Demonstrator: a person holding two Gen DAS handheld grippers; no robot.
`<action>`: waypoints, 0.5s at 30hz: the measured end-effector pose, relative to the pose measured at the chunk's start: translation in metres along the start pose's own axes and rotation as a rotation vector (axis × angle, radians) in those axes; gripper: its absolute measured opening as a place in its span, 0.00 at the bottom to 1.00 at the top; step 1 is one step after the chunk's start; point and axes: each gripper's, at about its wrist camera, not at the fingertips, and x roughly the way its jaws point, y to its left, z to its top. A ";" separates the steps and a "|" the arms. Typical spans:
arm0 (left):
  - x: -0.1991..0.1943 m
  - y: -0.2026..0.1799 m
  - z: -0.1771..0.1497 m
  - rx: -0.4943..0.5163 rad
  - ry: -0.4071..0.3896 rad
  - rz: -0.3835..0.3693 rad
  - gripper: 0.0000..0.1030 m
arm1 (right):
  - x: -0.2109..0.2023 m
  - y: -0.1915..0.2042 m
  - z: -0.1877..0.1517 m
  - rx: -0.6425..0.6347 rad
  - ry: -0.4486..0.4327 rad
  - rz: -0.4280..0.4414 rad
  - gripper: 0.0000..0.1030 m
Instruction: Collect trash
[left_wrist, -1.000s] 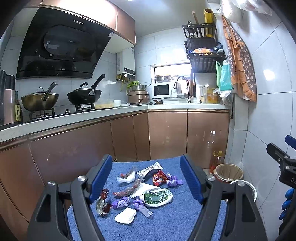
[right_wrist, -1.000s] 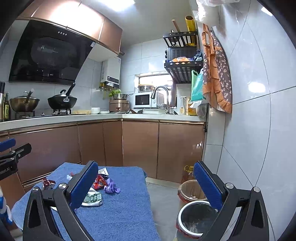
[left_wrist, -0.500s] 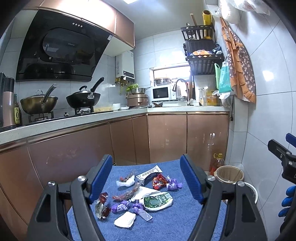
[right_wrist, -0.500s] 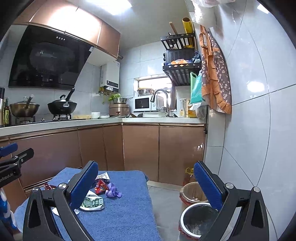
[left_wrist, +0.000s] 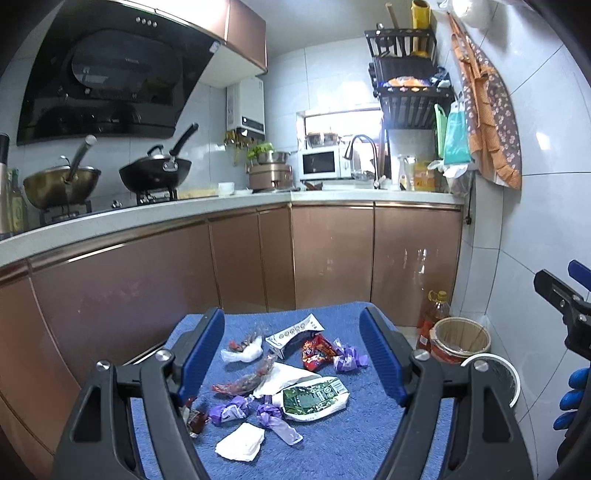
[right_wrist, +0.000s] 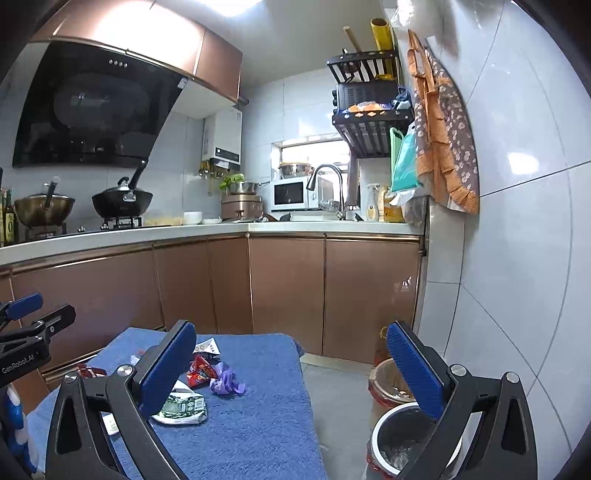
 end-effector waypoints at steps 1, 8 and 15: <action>0.006 0.001 -0.001 -0.003 0.007 -0.004 0.72 | 0.004 0.000 0.000 0.000 0.004 -0.003 1.00; 0.031 0.002 0.005 -0.004 0.022 -0.025 0.72 | 0.027 0.005 0.001 -0.012 0.029 -0.027 1.00; 0.050 0.007 0.008 -0.005 0.034 -0.039 0.72 | 0.047 0.010 0.005 -0.028 0.045 -0.034 1.00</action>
